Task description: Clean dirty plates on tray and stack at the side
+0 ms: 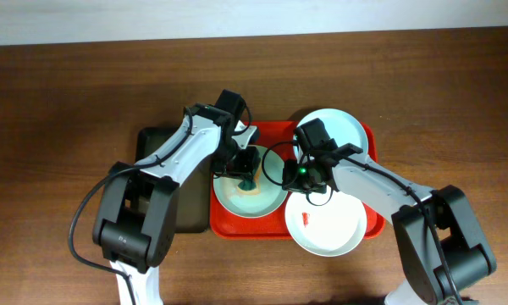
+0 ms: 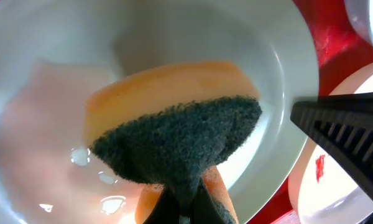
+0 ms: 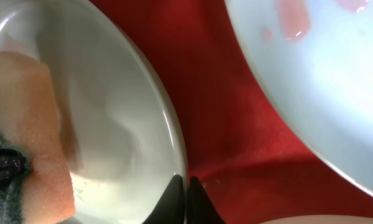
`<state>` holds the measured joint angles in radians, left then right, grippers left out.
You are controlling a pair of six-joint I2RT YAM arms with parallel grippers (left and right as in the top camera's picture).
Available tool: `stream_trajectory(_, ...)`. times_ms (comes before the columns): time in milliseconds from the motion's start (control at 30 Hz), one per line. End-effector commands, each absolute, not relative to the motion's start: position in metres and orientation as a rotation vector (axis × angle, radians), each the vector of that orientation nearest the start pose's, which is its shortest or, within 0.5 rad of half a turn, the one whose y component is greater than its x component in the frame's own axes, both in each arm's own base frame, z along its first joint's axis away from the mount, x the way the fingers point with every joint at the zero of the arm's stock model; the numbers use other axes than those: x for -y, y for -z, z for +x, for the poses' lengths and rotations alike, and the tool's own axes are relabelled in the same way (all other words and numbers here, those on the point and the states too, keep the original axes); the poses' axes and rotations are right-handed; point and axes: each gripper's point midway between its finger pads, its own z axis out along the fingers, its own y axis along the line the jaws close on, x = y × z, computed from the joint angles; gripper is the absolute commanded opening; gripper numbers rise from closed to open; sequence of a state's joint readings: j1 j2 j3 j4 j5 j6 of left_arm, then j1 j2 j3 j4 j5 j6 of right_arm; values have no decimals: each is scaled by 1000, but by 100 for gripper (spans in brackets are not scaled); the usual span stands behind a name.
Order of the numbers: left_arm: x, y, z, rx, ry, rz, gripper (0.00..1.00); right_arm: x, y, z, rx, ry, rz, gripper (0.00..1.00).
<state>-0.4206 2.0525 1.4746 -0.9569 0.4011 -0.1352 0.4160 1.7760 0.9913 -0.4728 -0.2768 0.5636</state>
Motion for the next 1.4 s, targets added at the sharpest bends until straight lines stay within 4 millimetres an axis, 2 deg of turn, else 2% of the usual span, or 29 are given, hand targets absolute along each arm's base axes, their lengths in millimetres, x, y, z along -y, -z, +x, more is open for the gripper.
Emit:
stream_trajectory(0,225,-32,325,-3112,690,489,0,-195,-17,316,-2924,-587,121,4)
stream_trajectory(133,226,-23,316,-3128,675,503,0,-195,-17,316,-2924,-587,121,4)
stream_trajectory(267,214,0,314,-3145,526,445,0,-195,-17,317,-2924,-587,121,4)
stream_trajectory(333,204,2,319,-3145,460,424,0,-195,-17,317,-2923,-587,121,4)
stream_trajectory(433,193,-5,330,-3146,455,366,0,-195,-17,316,-2924,-587,121,4)
stream_trajectory(533,178,-21,344,-3146,468,286,0,-195,-17,317,-2923,-587,121,4)
stream_trajectory(633,195,-48,345,-3090,635,420,0,-195,-17,316,-2924,-587,121,4)
stream_trajectory(700,206,-69,344,-3036,746,442,0,-195,-17,316,-2924,-587,121,4)
stream_trajectory(767,206,-85,345,-2994,767,441,0,-195,-17,316,-2926,-586,122,4)
stream_trajectory(833,193,-101,347,-2972,731,408,0,-194,-17,315,-2929,-584,123,4)
stream_trajectory(900,162,-106,349,-3000,573,340,0,-194,-17,316,-2928,-584,122,4)
stream_trajectory(1067,79,-86,342,-3131,105,117,0,-195,-17,316,-2927,-585,122,4)
stream_trajectory(1133,69,-78,340,-3137,46,93,0,-195,-17,316,-2927,-585,122,4)
stream_trajectory(1200,68,-54,333,-3150,44,95,0,-195,-17,316,-2927,-585,122,4)
stream_trajectory(1367,63,-12,314,-3189,26,95,0,-195,-17,316,-2927,-585,122,4)
